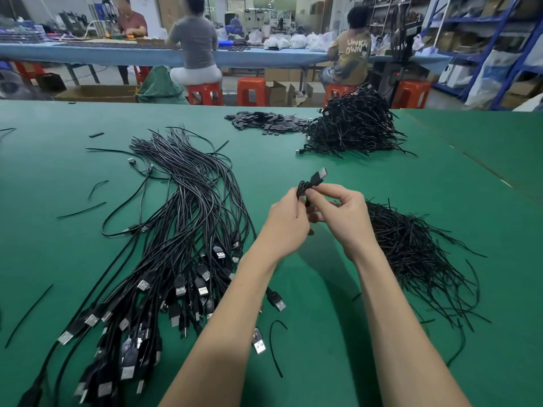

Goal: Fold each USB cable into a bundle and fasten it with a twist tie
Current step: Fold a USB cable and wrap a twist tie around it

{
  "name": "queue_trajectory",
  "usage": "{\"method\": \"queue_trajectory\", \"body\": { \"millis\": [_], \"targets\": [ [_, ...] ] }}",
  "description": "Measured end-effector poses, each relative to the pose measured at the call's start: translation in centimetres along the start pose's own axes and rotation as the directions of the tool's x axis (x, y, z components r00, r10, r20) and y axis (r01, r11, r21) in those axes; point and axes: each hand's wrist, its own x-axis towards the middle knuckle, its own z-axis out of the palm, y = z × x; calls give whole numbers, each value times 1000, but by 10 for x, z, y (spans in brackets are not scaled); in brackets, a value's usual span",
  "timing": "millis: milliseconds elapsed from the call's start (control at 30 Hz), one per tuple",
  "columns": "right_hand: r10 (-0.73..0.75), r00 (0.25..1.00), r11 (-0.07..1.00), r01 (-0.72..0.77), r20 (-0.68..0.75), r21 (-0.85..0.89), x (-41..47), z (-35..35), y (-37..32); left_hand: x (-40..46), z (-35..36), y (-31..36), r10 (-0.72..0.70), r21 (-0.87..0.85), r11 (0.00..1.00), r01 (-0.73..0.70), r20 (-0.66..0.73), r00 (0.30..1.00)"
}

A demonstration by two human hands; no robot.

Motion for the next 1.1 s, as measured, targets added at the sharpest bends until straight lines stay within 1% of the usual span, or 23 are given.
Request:
{"method": "queue_trajectory", "body": {
  "millis": [100,167,233,300,367,467,533,633,667,700,733,767,800,833,867,900,1033,1100],
  "targets": [
    [-11,991,1000,13,131,-13,-2,-1,-4,1,-3,-5,-37,96,995,39,-17,999],
    [-66,988,995,76,137,-64,-1,-1,-6,-1,-2,-6,-53,145,988,47,34,998],
    [-95,990,978,112,100,-175,0,1,-6,-2,0,-8,-51,202,979,32,90,995],
    [-129,992,945,124,3,-304,2,2,-4,-1,1,-8,-54,237,971,23,125,991],
    [-157,983,920,111,-94,-376,4,-1,-1,-2,4,-8,-34,215,977,3,138,990],
    [-137,969,931,55,-204,-361,8,-7,2,-7,13,-8,-2,129,992,-11,106,994],
    [-97,969,936,12,-226,-351,10,-8,5,-8,18,-9,-9,90,996,3,67,998],
    [17,985,968,-59,-172,-243,10,-7,6,-8,19,-11,-4,61,998,5,-2,1000],
    [51,988,970,-83,-143,-230,9,-7,5,-8,18,-13,-4,52,999,6,-39,999],
    [74,990,961,-102,-116,-257,8,-8,4,-7,17,-14,-11,41,999,14,-74,997],
    [84,992,934,-113,-97,-338,8,-11,4,-6,16,-16,-24,23,999,26,-100,995],
    [77,993,872,-110,-88,-477,9,-15,5,-4,16,-19,-47,-5,999,47,-115,992],
    [52,994,753,-104,-98,-650,10,-20,6,-2,15,-21,-79,-48,996,74,-116,990],
    [20,993,605,-106,-118,-789,10,-26,5,0,14,-23,-111,-94,990,101,-108,988],
    [-2,990,500,-120,-139,-858,10,-32,4,2,13,-26,-132,-129,984,119,-97,987],
    [-2,988,454,-138,-156,-880,11,-37,3,3,11,-28,-142,-145,981,129,-87,986],
    [94,977,390,-211,-189,-896,9,-53,4,4,10,-31,-137,-185,974,129,-28,990],
    [149,968,386,-244,-201,-890,7,-55,8,3,12,-30,-138,-201,970,135,1,990]
  ]
}}
